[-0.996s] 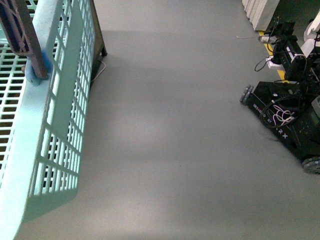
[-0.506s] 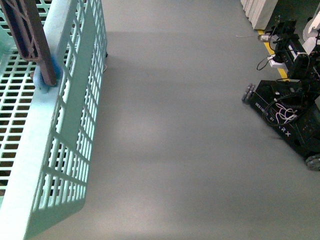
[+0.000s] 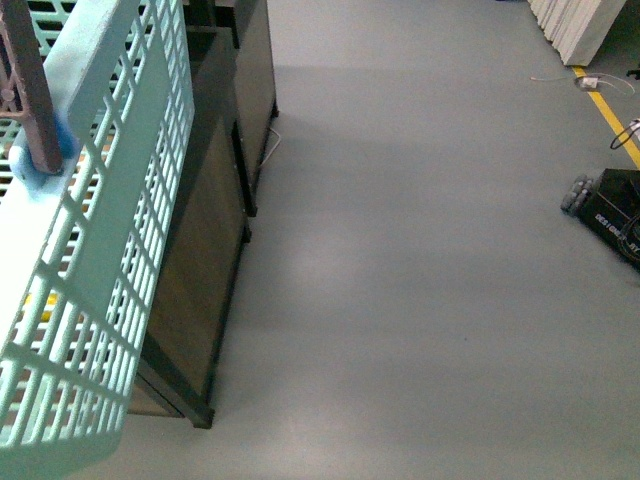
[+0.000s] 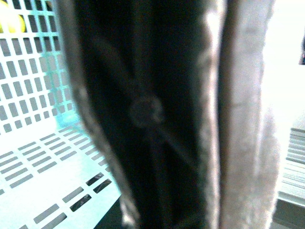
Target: Pick mango and avocado into basket
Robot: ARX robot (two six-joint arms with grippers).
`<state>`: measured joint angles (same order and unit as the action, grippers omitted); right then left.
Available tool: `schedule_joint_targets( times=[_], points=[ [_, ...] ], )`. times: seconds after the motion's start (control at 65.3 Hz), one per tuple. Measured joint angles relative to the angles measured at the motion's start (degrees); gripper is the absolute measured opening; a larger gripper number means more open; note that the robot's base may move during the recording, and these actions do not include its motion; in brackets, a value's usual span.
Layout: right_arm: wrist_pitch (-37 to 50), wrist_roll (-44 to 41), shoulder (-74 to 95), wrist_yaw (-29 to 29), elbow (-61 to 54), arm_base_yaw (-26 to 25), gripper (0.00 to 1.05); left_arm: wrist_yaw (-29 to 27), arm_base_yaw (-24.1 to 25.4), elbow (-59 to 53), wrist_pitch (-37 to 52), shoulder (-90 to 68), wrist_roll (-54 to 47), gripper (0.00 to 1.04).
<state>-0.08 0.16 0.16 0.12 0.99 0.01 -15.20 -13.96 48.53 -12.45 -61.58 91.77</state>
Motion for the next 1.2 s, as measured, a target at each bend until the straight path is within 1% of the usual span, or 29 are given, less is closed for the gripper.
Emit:
schedule_joint_targets(
  times=[1.195],
  points=[
    [-0.02,0.00,0.00,-0.09,0.00,0.00,0.96,0.17,0.04,0.00,-0.02,-0.07,0.04,0.14]
  ],
)
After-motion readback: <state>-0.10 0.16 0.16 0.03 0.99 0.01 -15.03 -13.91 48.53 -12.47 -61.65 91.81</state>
